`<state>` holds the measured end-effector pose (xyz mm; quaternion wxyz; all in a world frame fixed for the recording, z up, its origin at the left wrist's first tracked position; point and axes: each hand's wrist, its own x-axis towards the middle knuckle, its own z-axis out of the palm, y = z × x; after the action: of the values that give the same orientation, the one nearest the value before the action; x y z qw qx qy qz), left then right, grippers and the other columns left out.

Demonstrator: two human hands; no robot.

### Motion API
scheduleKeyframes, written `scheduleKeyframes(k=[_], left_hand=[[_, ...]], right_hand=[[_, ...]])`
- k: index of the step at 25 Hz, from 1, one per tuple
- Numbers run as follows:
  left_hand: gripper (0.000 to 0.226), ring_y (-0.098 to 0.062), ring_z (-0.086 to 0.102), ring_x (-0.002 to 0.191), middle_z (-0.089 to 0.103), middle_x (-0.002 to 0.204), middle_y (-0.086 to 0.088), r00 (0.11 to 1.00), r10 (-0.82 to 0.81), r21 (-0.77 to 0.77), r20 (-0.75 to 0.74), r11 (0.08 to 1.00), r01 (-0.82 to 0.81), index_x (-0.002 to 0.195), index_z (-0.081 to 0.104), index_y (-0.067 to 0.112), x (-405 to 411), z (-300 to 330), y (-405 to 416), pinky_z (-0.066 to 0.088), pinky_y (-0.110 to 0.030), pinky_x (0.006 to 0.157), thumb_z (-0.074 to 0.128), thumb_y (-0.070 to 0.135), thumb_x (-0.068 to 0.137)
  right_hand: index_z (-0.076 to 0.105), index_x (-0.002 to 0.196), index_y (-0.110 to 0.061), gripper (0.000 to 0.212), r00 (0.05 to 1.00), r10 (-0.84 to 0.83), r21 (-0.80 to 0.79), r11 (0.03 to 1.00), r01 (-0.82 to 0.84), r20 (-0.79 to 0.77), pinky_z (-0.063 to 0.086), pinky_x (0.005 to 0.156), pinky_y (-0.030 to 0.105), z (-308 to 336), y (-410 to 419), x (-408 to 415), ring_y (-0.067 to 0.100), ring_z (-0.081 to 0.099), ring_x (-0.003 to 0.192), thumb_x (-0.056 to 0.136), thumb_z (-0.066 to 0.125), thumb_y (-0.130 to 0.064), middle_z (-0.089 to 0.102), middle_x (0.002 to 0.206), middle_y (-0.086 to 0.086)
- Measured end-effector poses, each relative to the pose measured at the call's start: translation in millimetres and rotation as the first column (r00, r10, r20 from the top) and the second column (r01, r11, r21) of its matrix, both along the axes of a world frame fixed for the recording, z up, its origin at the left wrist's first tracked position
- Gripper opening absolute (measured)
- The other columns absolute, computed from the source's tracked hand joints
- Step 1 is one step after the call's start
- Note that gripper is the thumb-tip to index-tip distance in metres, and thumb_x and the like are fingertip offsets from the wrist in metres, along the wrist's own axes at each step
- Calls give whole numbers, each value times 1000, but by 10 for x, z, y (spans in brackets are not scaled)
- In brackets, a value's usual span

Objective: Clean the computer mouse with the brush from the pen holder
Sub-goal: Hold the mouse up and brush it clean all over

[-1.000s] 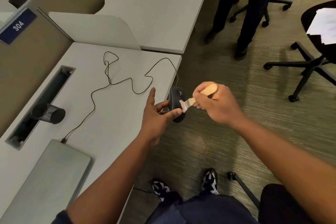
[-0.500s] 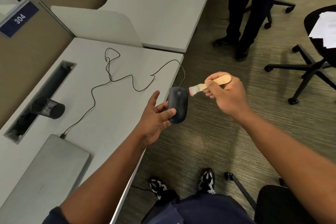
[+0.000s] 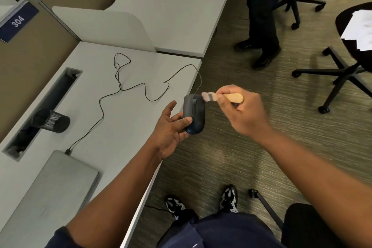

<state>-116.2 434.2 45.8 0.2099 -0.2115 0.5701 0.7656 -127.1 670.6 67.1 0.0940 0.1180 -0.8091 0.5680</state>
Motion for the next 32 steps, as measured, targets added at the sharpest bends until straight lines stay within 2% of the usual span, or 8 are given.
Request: scheduleKeyframes(k=[2, 5, 11, 16, 22, 25, 29, 32], left_hand=[[100, -35, 75, 113, 68, 134, -16, 999, 31, 21, 12, 999, -31, 159, 35, 29, -30, 13, 14, 66, -44, 80, 82, 4, 74], [99, -39, 72, 118, 60, 145, -20, 998, 61, 17, 29, 998, -62, 159, 36, 28, -49, 20, 18, 66, -44, 84, 82, 7, 73], [91, -38, 75, 114, 62, 144, -20, 995, 95, 84, 41, 992, -98, 155, 39, 28, -64, 28, 31, 67, -41, 76, 81, 6, 77], [103, -38, 76, 111, 61, 142, -20, 986, 155, 93, 68, 983, -161, 162, 30, 28, -68, 41, 69, 67, -41, 73, 82, 9, 76], [107, -34, 79, 102, 57, 142, -20, 976, 200, 115, 86, 971, -209, 164, 28, 30, -100, 117, 163, 66, -37, 67, 83, 15, 74], [108, -36, 79, 101, 60, 136, -21, 963, 251, 172, 103, 949, -266, 162, 27, 31, -111, 143, 174, 66, -38, 66, 83, 10, 73], [106, -39, 78, 104, 59, 136, -22, 957, 264, 202, 123, 937, -285, 162, 27, 31, -84, 141, 153, 67, -41, 72, 83, 7, 74], [105, -38, 78, 105, 63, 131, -19, 964, 234, 207, 124, 944, -256, 161, 29, 30, -43, 134, 183, 67, -40, 71, 83, 9, 75]], right_hand=[[74, 103, -23, 14, 992, 129, 68, 989, -128, -8, 42, 60, 12, -14, -40, 46, 3, 64, 68, 102, 61, -28, 67, 79, -21], [75, 97, -21, 14, 958, 268, -40, 963, -265, 99, 41, 59, 13, -20, -7, 67, 4, 61, 64, 100, 63, -27, 69, 77, -16], [75, 107, -13, 12, 981, 192, -12, 981, -192, 19, 41, 64, 8, 30, -33, -1, -2, 63, 72, 103, 64, -15, 67, 84, -32], [77, 100, -19, 12, 903, 384, -82, 923, -375, 196, 43, 62, 15, -19, 43, 41, 2, 59, 67, 99, 67, -24, 70, 79, -17], [77, 104, -19, 12, 899, 402, -130, 914, -383, 174, 45, 61, 21, -61, -32, 71, 7, 58, 67, 101, 67, -23, 70, 80, -8], [76, 100, -17, 12, 945, 288, -137, 954, -268, 157, 39, 56, 13, -112, -11, 95, 2, 56, 59, 101, 65, -21, 67, 73, -15], [74, 94, -21, 13, 994, 54, -117, 992, -42, 99, 38, 50, 25, -86, 46, 55, 7, 52, 54, 101, 63, -23, 68, 71, 6], [74, 94, -16, 12, 988, 95, -230, 971, -64, 126, 45, 51, 31, -47, 56, 35, 24, 60, 60, 100, 64, -19, 70, 75, 15]])
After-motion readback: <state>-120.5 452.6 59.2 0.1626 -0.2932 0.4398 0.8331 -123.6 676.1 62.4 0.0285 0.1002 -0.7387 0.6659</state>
